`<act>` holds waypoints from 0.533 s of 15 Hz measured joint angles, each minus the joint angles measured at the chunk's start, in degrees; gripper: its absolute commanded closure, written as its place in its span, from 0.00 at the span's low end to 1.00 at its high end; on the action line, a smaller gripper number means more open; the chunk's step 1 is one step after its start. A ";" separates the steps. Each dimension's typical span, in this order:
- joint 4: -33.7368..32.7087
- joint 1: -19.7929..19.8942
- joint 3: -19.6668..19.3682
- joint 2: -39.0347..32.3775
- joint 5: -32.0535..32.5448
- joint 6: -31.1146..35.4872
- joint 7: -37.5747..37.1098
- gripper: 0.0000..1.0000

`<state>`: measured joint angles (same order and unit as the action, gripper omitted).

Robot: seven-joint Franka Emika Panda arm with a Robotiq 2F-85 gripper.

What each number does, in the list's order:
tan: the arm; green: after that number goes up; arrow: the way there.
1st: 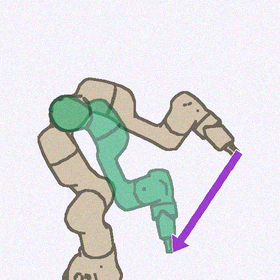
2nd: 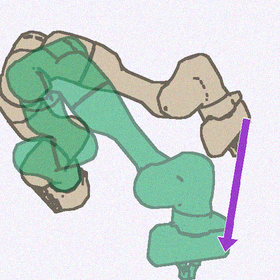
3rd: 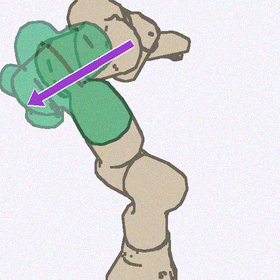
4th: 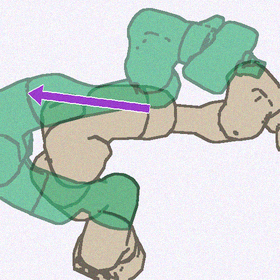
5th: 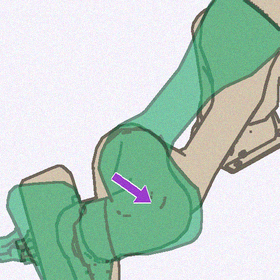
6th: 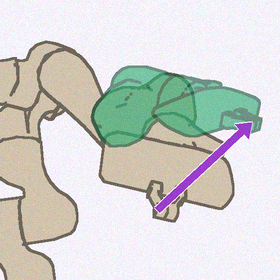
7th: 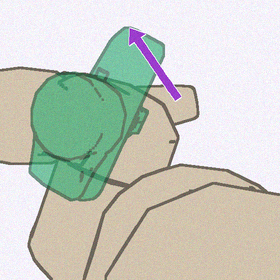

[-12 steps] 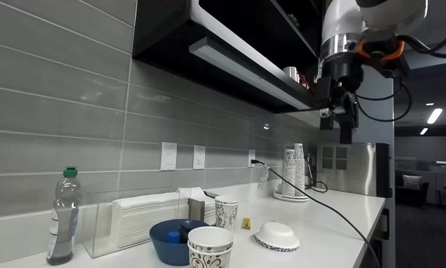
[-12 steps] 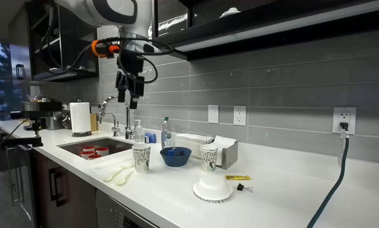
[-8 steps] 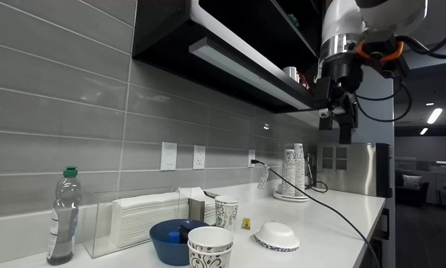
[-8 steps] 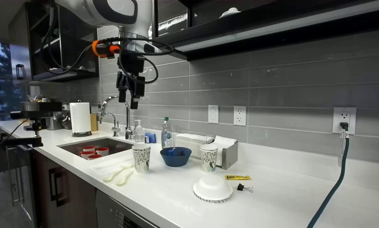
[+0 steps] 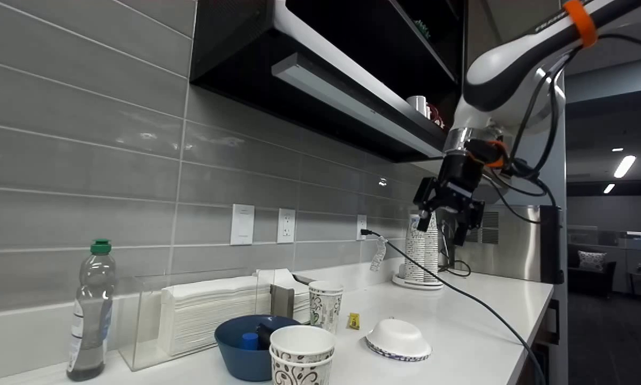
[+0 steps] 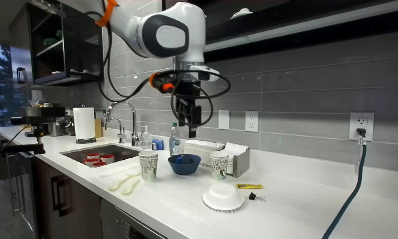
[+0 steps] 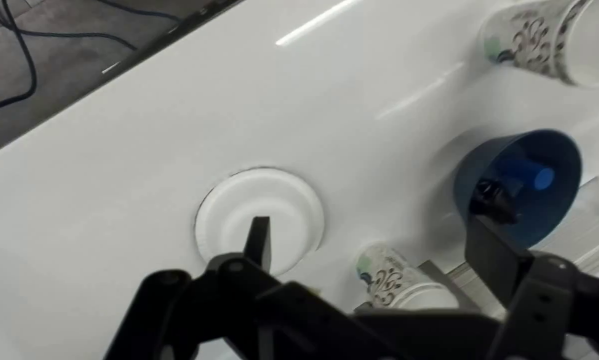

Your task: Pick up the small black object on the right and put it on the blue block inside the blue bowl

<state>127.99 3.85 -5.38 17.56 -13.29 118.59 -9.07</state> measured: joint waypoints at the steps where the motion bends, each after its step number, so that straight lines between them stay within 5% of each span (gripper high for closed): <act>1: -0.37 0.70 -0.61 -2.13 -0.03 1.92 -0.68 0.00; 8: -3.01 1.78 -1.01 -6.82 -0.03 3.51 -3.82 0.00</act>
<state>124.98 5.63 -6.39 10.74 -13.33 122.11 -12.89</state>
